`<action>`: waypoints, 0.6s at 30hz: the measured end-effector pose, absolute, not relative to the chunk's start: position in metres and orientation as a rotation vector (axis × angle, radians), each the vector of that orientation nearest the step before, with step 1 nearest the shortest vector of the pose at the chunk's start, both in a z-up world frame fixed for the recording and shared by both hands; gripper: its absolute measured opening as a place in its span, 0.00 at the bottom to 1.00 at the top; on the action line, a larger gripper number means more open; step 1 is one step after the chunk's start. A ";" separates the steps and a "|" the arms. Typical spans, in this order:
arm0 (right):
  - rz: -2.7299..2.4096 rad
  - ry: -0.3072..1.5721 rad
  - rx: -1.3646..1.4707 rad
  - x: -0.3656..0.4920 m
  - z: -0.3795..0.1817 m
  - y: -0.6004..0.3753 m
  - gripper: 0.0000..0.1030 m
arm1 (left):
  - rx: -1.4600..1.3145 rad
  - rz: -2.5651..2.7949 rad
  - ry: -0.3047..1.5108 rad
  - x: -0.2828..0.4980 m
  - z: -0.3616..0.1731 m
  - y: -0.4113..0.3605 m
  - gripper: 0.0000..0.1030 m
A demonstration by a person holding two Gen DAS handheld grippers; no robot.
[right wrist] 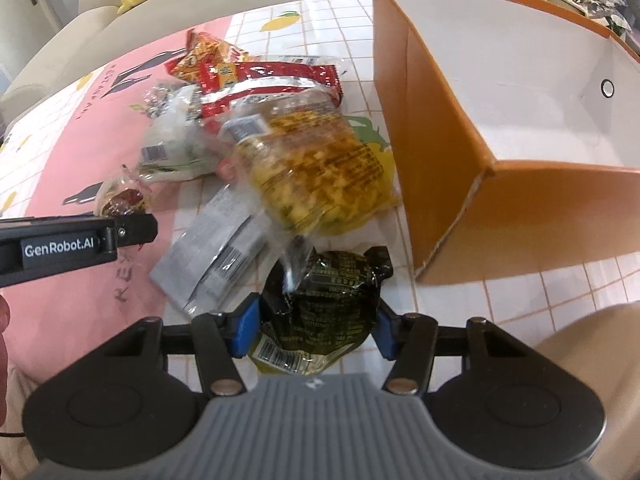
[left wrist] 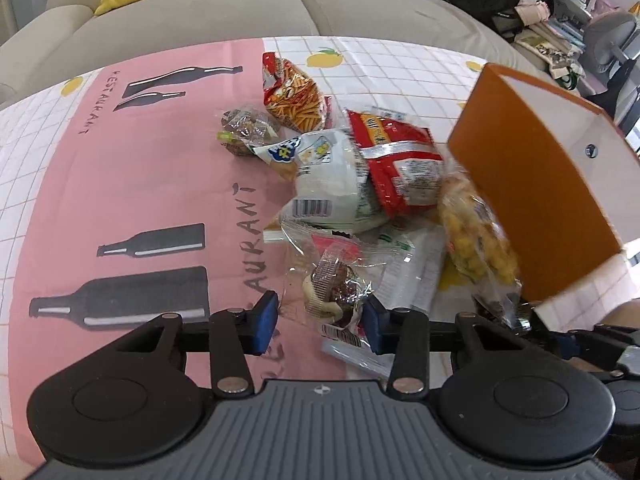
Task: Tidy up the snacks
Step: 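Grasp the clear candy bag with the left gripper while the right grasps the dark green pouch, then carry the candy bag and green pouch over the orange box with both grippers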
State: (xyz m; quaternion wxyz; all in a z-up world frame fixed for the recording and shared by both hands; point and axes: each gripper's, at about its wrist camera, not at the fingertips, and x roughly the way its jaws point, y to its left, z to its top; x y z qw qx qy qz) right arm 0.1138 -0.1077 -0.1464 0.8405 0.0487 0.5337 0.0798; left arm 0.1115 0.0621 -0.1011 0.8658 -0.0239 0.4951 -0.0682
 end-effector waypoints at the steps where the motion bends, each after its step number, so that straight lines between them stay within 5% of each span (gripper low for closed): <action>1: 0.174 1.135 0.109 0.111 -0.144 -0.107 0.54 | -0.048 -0.143 1.034 0.109 -0.098 0.061 0.48; 18: 0.254 0.984 0.093 0.083 -0.074 -0.117 0.53 | -0.072 -0.170 0.960 0.081 -0.036 0.050 0.48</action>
